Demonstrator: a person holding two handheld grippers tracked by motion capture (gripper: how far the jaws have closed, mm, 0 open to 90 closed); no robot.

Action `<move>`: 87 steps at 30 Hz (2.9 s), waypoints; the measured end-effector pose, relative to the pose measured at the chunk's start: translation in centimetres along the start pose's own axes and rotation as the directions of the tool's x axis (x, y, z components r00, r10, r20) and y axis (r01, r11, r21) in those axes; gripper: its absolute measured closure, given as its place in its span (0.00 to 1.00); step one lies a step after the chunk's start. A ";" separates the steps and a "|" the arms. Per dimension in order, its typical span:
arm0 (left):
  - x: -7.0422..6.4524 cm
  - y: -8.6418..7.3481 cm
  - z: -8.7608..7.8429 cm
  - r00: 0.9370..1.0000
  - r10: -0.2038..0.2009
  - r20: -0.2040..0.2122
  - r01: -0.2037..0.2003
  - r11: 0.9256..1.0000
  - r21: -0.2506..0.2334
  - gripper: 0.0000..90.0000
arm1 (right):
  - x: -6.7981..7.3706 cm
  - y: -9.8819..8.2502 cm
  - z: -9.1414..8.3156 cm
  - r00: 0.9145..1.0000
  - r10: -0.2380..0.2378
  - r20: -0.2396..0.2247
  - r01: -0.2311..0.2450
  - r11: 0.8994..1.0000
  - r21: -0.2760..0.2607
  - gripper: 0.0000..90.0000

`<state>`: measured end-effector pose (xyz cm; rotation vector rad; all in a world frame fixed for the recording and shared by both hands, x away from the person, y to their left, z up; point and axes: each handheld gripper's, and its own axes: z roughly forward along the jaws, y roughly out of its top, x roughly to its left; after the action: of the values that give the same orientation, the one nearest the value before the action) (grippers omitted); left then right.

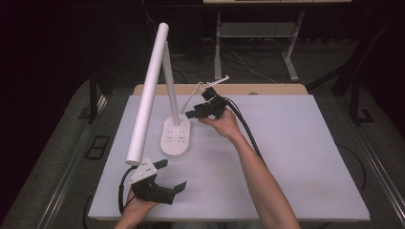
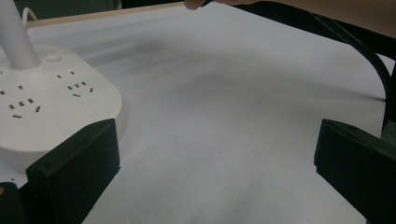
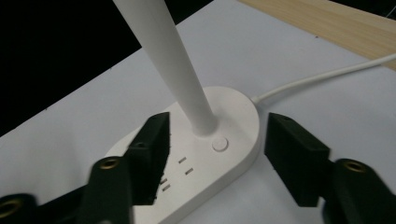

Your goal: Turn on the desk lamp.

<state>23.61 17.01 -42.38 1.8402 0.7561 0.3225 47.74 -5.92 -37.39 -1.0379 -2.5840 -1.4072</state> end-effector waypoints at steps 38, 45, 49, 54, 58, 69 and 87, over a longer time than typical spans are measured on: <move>0.3 0.1 -0.1 1.000 0.001 -0.005 -0.001 1.000 -0.011 0.00 | -1.8 -2.6 5.9 0.995 0.081 -0.065 -0.080 0.997 0.012 0.99; 0.2 0.1 -0.1 1.000 0.002 -0.007 -0.002 1.000 -0.011 0.00 | -1.8 -2.7 6.1 0.995 0.081 -0.061 -0.081 0.997 0.016 0.99; 0.2 0.1 -0.1 1.000 0.001 -0.009 -0.001 1.000 -0.011 0.00 | -2.0 -2.8 6.2 0.993 0.090 -0.073 -0.089 0.996 0.017 1.00; 0.2 0.1 -0.1 1.000 0.000 -0.008 0.000 1.000 -0.011 0.00 | -1.8 -2.8 6.2 0.995 0.079 -0.063 -0.078 0.997 0.018 1.00; 0.2 0.1 0.0 1.000 0.004 -0.006 -0.004 1.000 -0.007 0.00 | -1.8 -2.8 6.2 0.995 0.078 -0.060 -0.077 0.997 0.019 1.00; 0.3 0.1 0.0 1.000 0.002 -0.004 -0.002 1.000 -0.006 0.00 | -1.5 -2.5 5.2 0.997 0.029 -0.066 -0.028 0.999 0.020 1.00; 0.1 0.1 0.1 1.000 0.008 -0.006 -0.008 1.000 -0.002 0.00 | 0.0 -2.5 -1.8 0.997 -0.055 -0.044 0.056 0.998 0.001 1.00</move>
<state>23.80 17.02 -42.38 1.8413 0.7527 0.3334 45.85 -8.17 -38.16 -0.9311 -2.6024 -1.4216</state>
